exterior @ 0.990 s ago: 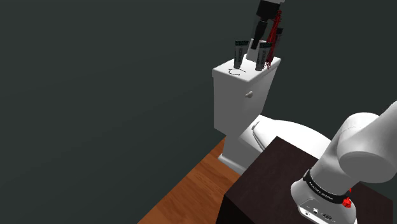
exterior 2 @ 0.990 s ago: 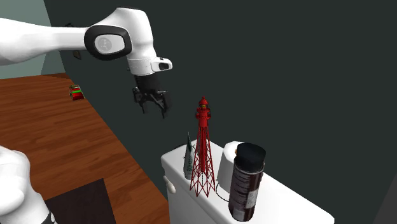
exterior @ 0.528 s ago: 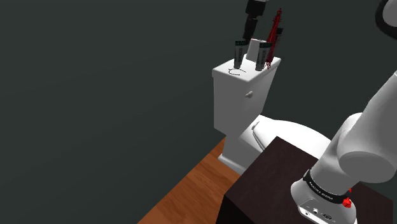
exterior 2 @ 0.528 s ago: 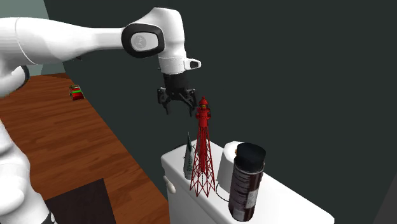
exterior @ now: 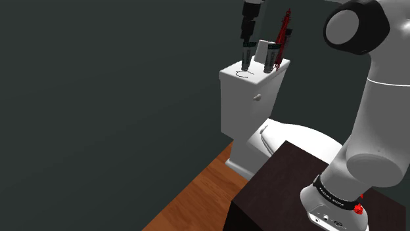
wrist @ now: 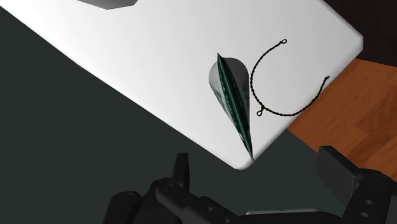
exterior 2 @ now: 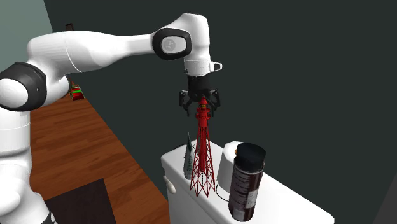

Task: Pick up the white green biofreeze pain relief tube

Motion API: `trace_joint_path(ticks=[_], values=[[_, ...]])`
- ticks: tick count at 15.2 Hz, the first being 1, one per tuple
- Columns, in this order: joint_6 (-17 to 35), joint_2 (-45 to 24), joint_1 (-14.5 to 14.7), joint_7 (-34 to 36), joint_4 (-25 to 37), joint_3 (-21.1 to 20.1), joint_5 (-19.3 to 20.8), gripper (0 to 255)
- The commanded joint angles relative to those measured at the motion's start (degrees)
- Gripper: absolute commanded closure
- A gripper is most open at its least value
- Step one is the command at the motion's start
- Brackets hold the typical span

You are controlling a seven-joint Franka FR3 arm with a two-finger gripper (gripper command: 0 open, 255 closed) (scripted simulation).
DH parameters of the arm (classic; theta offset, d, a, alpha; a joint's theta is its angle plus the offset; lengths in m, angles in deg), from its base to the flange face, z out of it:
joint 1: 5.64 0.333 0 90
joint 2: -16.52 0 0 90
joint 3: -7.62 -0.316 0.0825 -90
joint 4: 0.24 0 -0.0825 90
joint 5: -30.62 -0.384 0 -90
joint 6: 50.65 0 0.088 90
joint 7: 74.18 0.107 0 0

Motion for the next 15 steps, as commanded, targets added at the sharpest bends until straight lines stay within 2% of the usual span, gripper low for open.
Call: trace_joint_path(ticks=[1, 6, 7, 15], values=[[1.6, 0.2, 0.2, -0.3, -1.7, -0.1, 0.1, 0], [4.9, 1.3, 0.7, -0.2, -6.0, -0.1, 0.6, 0], [5.2, 1.5, 0.8, -0.2, -6.6, -0.1, 0.7, 255], [5.3, 1.6, 0.9, -0.1, -6.8, -0.1, 0.7, 255]])
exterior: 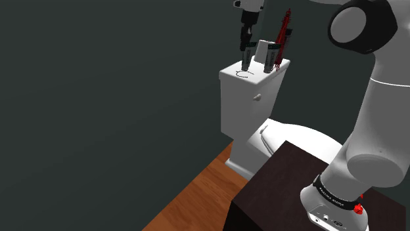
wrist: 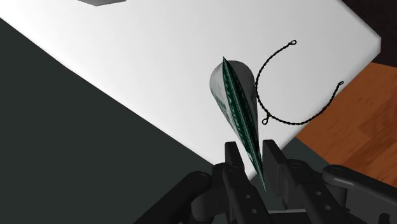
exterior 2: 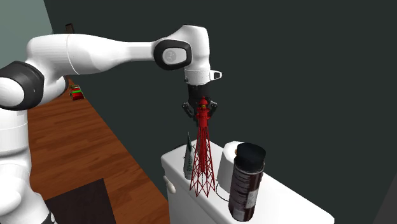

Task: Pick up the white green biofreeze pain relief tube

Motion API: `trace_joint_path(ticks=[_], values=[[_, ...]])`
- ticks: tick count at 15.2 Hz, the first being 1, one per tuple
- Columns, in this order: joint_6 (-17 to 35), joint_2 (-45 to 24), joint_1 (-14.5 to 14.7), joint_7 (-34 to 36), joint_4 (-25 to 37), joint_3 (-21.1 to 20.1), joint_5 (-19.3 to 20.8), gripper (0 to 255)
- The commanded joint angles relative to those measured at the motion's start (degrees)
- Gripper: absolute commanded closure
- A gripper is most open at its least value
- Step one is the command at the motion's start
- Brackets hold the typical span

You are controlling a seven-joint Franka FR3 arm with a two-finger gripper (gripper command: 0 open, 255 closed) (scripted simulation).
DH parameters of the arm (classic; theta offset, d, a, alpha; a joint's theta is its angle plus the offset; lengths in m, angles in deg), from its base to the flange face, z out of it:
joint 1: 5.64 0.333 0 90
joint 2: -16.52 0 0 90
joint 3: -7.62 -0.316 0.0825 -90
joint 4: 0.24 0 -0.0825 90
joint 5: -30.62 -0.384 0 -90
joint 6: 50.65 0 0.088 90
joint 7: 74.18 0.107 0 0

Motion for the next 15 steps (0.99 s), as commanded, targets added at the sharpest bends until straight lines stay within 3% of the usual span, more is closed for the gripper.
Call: trace_joint_path(ticks=[1, 15], values=[[-0.5, -0.4, -0.1, -0.1, 0.7, 0.0, -0.1, 255], [-15.1, -7.2, -3.8, -0.5, 21.9, 0.2, -3.2, 255]])
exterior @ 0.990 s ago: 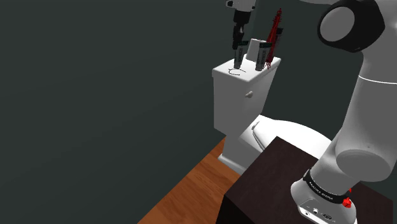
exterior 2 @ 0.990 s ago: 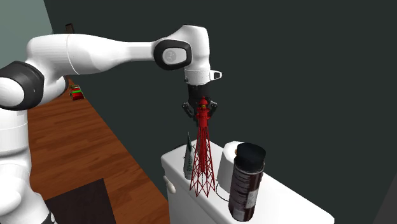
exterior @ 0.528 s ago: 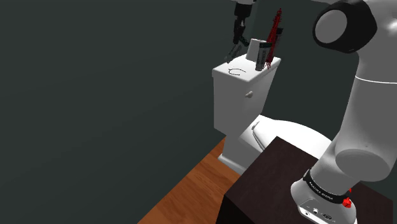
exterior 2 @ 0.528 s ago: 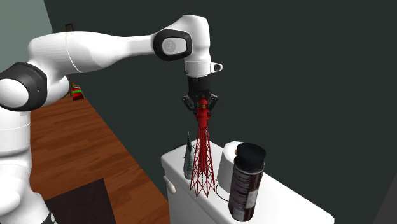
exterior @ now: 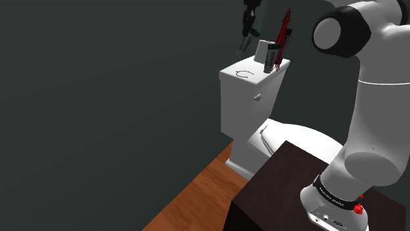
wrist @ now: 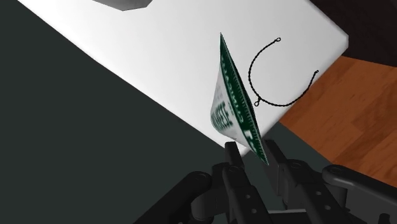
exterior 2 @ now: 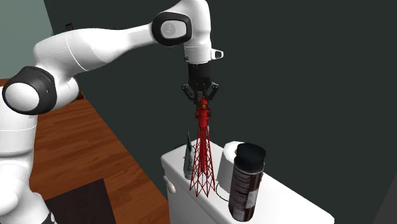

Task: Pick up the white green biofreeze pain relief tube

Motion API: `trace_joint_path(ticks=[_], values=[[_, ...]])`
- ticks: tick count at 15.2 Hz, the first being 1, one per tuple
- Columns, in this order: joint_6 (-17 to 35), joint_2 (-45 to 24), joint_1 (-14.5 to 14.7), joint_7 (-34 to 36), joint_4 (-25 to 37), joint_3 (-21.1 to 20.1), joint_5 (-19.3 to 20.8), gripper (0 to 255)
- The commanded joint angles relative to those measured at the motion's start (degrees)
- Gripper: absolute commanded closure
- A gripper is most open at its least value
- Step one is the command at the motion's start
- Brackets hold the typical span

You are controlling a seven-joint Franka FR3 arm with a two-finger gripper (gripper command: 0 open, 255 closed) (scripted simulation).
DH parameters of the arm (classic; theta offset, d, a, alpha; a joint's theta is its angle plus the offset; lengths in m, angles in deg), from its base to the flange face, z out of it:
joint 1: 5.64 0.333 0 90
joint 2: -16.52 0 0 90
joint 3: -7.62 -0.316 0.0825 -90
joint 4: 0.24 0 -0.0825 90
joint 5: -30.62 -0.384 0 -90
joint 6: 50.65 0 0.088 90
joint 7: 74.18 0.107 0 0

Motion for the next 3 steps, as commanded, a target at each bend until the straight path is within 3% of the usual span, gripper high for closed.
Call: trace_joint_path(ticks=[1, 3], values=[[-2.7, -1.6, -0.9, 0.0, 4.2, 0.0, -0.8, 255], [-2.9, -1.8, -1.0, 0.0, 4.6, -0.1, -0.8, 255]])
